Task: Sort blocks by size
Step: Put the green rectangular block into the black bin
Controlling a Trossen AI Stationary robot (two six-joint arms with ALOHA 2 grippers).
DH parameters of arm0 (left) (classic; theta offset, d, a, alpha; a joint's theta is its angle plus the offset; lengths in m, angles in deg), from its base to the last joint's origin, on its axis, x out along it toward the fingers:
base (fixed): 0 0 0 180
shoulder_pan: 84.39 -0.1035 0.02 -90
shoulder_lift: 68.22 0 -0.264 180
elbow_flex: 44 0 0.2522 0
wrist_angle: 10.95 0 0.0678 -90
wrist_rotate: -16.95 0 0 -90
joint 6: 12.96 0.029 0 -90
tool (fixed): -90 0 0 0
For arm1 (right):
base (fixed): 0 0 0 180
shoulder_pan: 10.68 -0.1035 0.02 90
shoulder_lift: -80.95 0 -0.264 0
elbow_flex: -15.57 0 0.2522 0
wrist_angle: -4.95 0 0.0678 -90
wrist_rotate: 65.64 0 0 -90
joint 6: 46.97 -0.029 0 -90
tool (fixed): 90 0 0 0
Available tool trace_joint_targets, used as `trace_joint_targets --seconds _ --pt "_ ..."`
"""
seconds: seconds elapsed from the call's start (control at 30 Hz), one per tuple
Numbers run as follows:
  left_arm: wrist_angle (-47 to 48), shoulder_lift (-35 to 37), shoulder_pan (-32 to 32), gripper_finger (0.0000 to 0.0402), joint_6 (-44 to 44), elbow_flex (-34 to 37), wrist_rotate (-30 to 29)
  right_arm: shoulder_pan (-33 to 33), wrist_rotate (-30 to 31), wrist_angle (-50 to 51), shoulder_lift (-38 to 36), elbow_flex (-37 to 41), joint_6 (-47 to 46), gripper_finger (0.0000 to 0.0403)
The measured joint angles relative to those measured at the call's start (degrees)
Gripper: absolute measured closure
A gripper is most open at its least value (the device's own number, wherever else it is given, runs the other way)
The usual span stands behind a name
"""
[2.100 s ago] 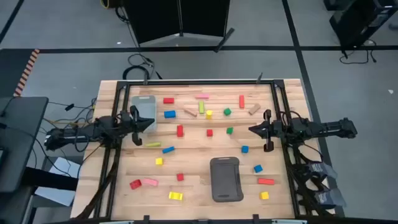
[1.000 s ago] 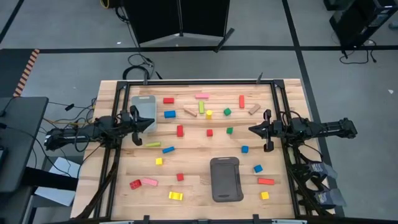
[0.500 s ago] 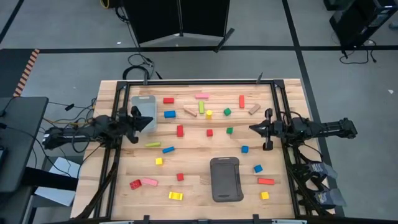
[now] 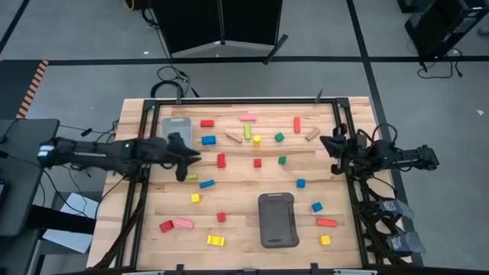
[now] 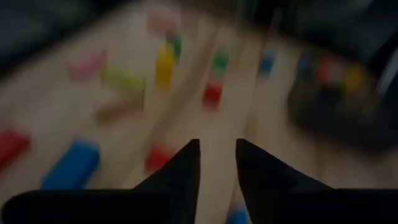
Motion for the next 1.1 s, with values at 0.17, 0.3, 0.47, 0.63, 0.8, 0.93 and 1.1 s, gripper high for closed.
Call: trace_joint_targets --seconds 0.17,0.3,0.47,0.63,0.8,0.93,1.1 --pt "17.7 -12.9 6.4 0.0262 -3.3 -10.0 -1.0 0.3 0.8 0.4 0.2 0.0 -0.4 0.0376" --pt "22.6 -20.9 12.2 0.0261 -5.5 -13.9 -1.9 0.4 0.8 2.1 0.9 0.0 0.2 0.0376" --pt "26.6 -27.7 17.6 0.0261 -8.2 -14.9 -5.2 0.4 0.8 2.2 2.5 0.0 1.3 0.0376" --pt "27.9 -30.7 20.6 0.0250 -11.7 -14.9 -6.6 0.4 0.7 2.2 4.4 0.0 1.3 0.0376" --pt "31.3 -33.0 21.5 0.0220 -15.1 -14.9 -7.6 0.4 0.6 2.1 6.0 0.0 1.4 0.0376" --pt "31.1 -35.7 21.6 0.0197 -15.4 -14.9 -7.4 0.4 0.6 2.1 7.0 0.0 1.4 0.0376" --pt "31.1 -39.0 21.6 0.0187 -15.3 -14.9 -7.5 0.4 0.6 2.0 7.5 0.0 0.9 0.0376"
